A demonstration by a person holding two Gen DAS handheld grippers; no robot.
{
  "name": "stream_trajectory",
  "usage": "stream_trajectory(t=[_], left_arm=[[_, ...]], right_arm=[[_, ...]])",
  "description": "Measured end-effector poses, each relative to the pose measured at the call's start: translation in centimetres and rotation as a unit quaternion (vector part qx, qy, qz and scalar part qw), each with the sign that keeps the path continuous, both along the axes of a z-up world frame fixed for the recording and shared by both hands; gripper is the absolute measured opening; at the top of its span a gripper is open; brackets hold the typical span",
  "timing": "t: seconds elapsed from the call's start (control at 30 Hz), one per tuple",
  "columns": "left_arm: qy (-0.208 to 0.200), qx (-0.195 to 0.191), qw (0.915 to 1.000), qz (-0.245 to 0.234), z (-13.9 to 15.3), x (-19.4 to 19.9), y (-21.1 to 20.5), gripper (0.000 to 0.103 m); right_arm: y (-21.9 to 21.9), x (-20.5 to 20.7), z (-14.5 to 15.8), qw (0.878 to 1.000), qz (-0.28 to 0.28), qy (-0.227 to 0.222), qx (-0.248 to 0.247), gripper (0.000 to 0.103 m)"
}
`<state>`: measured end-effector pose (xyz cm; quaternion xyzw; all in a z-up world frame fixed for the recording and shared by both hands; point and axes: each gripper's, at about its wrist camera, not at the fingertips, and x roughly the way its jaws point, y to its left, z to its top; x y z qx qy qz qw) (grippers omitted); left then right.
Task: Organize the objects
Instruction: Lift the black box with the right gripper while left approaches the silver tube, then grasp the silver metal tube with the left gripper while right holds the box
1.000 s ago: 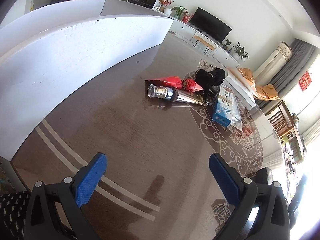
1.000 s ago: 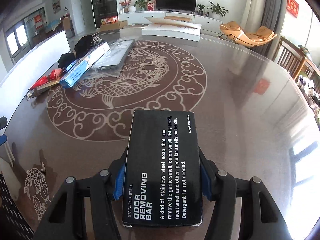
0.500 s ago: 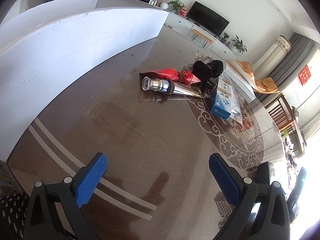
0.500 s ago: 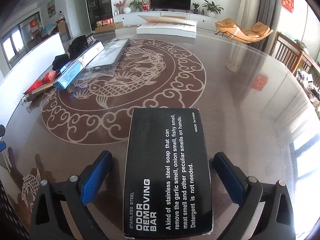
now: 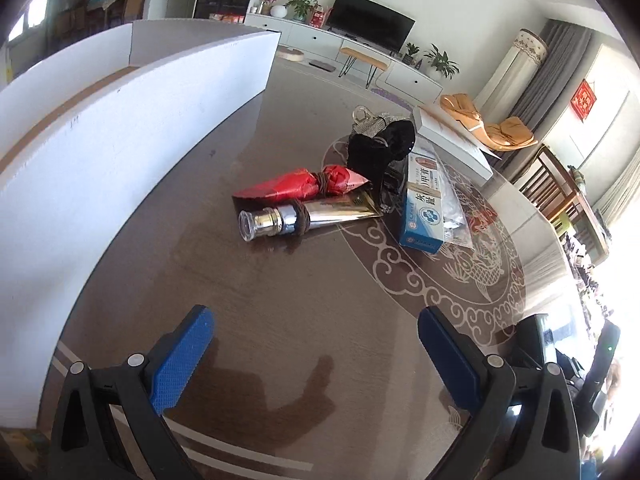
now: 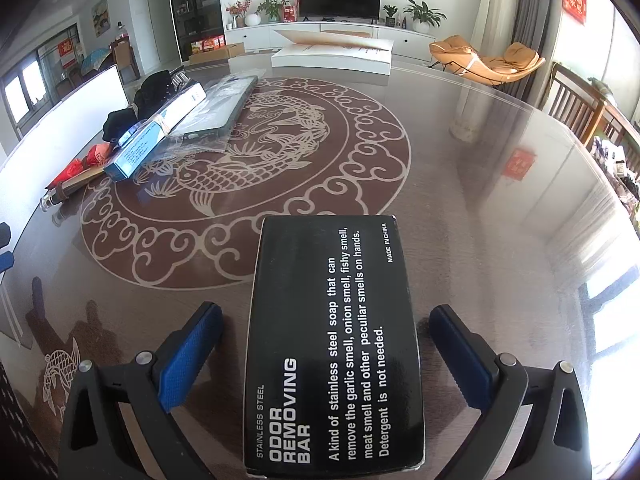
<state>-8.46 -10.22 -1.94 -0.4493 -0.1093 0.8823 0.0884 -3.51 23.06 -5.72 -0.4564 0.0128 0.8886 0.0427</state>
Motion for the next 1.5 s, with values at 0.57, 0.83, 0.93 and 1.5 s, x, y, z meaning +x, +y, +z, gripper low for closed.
stream_trajectory(t=[0.57,0.83,0.93,1.5], left_arm=[[-0.027,-0.124,0.9789,-0.16,-2.3,-3.5,3.2,0.023],[-0.044,-0.119,0.9746,-0.184,-0.5,-0.6,3.7,0.078],[-0.039,-0.099,0.9822,-0.155,0.1,-2.3,3.8,0.078],[-0.014,-0.092,0.9873,-0.129,-0.2,-1.4,4.3,0.027]], right_arm=[[0.0,0.0,0.0,1.0,0.0,0.0,-0.001,0.103],[0.0,0.0,0.0,1.0,0.0,0.0,-0.001,0.103],[0.0,0.0,0.0,1.0,0.0,0.0,-0.001,0.103],[1.3,-3.0,1.9,0.99,0.071,-0.117,-0.04,0.059]])
